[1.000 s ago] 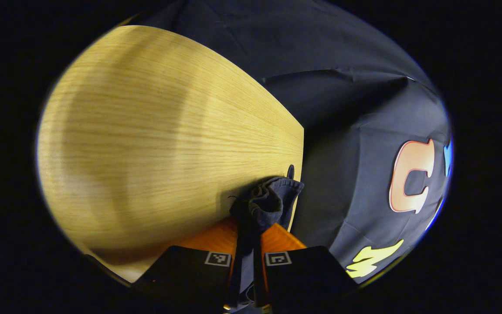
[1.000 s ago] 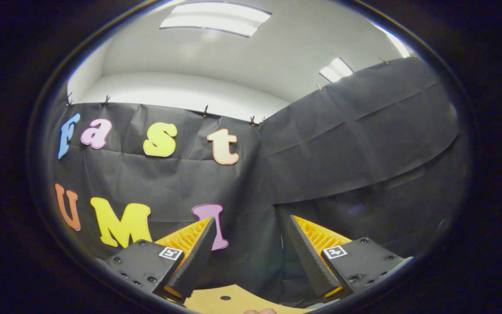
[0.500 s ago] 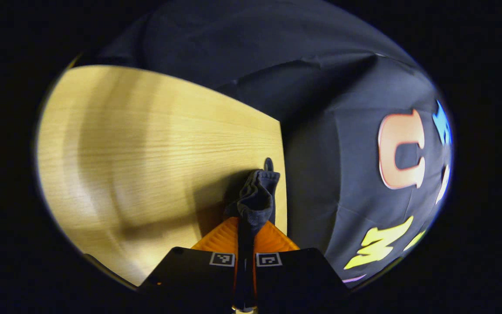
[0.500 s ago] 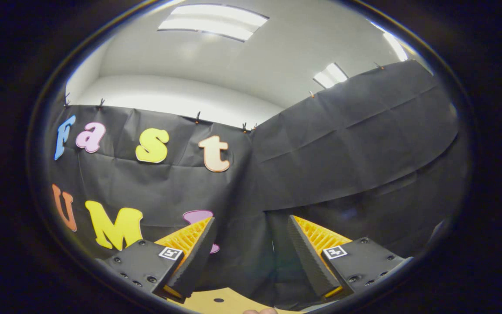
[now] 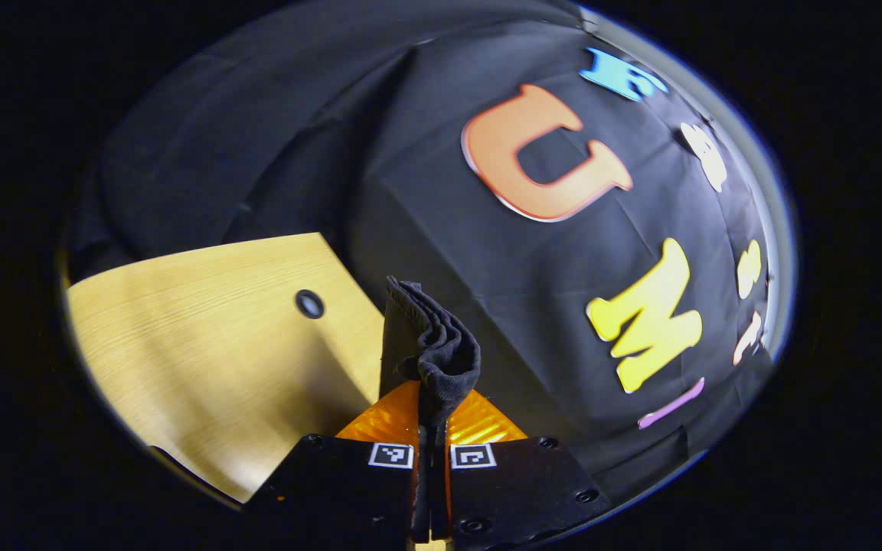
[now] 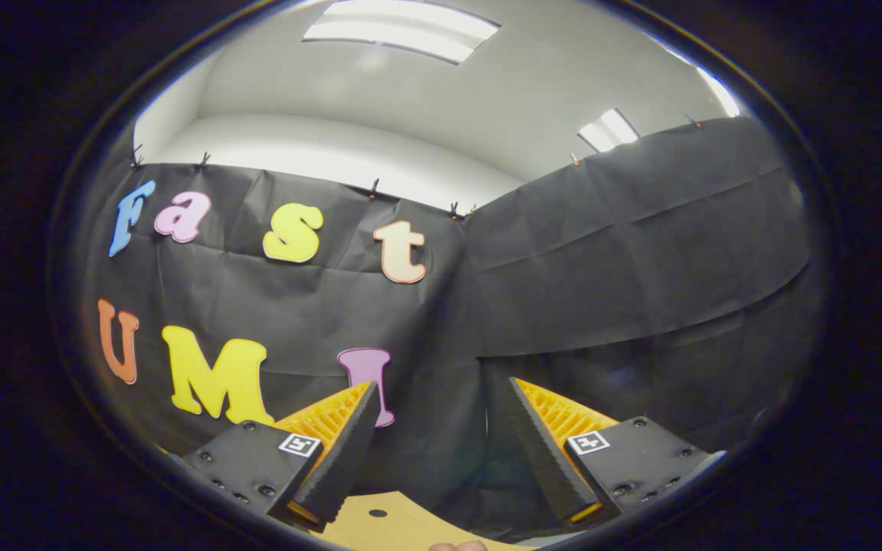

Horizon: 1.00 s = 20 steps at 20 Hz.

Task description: Grasp the waist and the cuffs of the jeans and fold them to make the two legs overlap; first hold the waist and fold one-third of the jeans toward the cuffs, then hold the cuffs and fold the remaining one-third in the same direction to finish folding.

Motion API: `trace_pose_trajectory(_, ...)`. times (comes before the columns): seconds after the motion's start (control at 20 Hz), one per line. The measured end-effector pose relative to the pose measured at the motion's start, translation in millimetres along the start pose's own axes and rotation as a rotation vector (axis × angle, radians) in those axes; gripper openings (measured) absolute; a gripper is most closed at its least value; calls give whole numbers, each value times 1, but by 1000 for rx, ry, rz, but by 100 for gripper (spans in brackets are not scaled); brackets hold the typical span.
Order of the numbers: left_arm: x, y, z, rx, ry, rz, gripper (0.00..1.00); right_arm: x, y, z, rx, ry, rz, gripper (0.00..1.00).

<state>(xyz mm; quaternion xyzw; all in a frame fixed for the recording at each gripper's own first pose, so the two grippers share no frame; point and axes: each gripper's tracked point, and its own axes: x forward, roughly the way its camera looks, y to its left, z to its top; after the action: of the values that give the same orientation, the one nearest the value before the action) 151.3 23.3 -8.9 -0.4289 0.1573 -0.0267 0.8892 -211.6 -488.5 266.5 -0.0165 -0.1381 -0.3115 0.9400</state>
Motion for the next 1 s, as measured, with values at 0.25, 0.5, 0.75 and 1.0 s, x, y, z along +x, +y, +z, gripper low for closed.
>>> trace_pose_trajectory(0.25, 29, -88, -56, 221, 31, -128, 4, -7, 32, -23, -38, 45, 89, 98)
trace_pose_trajectory(0.5, 39, -140, -139, 417, 101, -211, 3, -9, 62, -50, -59, 96, 171, 98)
trace_pose_trajectory(0.75, 58, -164, -233, 637, 148, -245, 4, -9, 84, -78, -72, 140, 244, 99)
trace_pose_trajectory(1.0, 82, -127, -301, 767, 198, -166, 4, -6, 88, -101, -82, 191, 294, 99)
